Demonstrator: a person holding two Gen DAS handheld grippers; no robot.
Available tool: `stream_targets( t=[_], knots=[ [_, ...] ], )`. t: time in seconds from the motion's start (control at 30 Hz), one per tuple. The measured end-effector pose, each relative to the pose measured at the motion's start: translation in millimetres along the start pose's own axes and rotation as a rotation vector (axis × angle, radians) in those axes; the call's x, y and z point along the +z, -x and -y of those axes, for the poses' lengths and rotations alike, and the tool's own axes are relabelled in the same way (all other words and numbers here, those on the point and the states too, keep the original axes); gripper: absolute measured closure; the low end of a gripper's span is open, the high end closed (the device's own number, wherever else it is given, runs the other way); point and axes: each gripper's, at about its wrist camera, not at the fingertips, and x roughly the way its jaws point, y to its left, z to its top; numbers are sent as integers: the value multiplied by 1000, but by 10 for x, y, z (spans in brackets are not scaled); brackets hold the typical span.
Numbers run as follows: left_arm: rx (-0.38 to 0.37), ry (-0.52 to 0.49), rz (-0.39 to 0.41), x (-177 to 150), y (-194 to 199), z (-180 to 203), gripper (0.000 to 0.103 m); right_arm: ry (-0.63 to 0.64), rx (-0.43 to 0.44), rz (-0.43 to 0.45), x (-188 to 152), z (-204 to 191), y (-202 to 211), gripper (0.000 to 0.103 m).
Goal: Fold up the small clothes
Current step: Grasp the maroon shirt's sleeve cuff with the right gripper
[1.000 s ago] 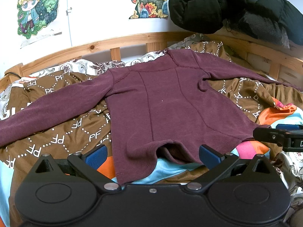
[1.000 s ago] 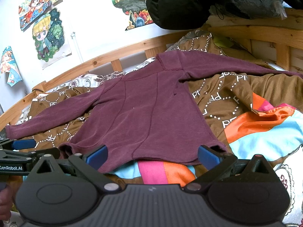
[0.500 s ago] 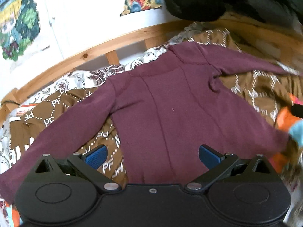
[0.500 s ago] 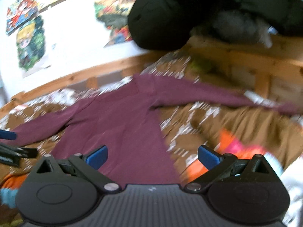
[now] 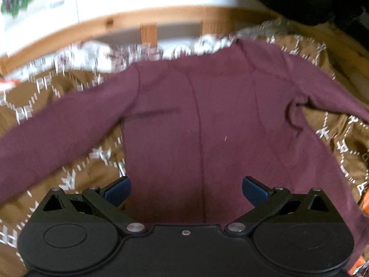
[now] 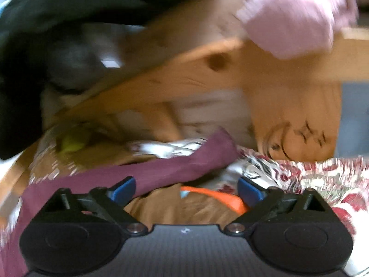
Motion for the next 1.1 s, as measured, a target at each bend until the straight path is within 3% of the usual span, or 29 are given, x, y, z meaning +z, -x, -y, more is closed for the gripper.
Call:
stream_targets(
  t=[0.2,0.23,0.33,0.43,0.57,0.7,0.87,0.97,1.1],
  knots=[
    [-11,22,-39,-126,-128,-144,1,-158,-101,63,43,185,-218,26],
    [-13,22,-43,-126,-123,-166,1,-183,-120,66,63,201,-274,35],
    [-12,18,-35,-121,-70,-195,1,-244,-183,68,109,267,-409,77],
    [-7,17,-22,-97,9,-216,1,-228,-149,94,147,222,-391,89],
    [-10,30,2,-37,168,-302,1,92,-13,276,77,-374,-44,90],
    [-3,51,48,21,332,-430,1,407,233,392,-218,-1160,318,90],
    [11,81,98,45,446,-604,1,812,563,379,-963,-2027,627,91],
    [18,101,103,28,430,-704,1,1019,688,339,-1547,-2289,770,91],
    [-3,143,99,-8,378,-832,1,1181,789,239,-2159,-2320,920,91]
  ],
)
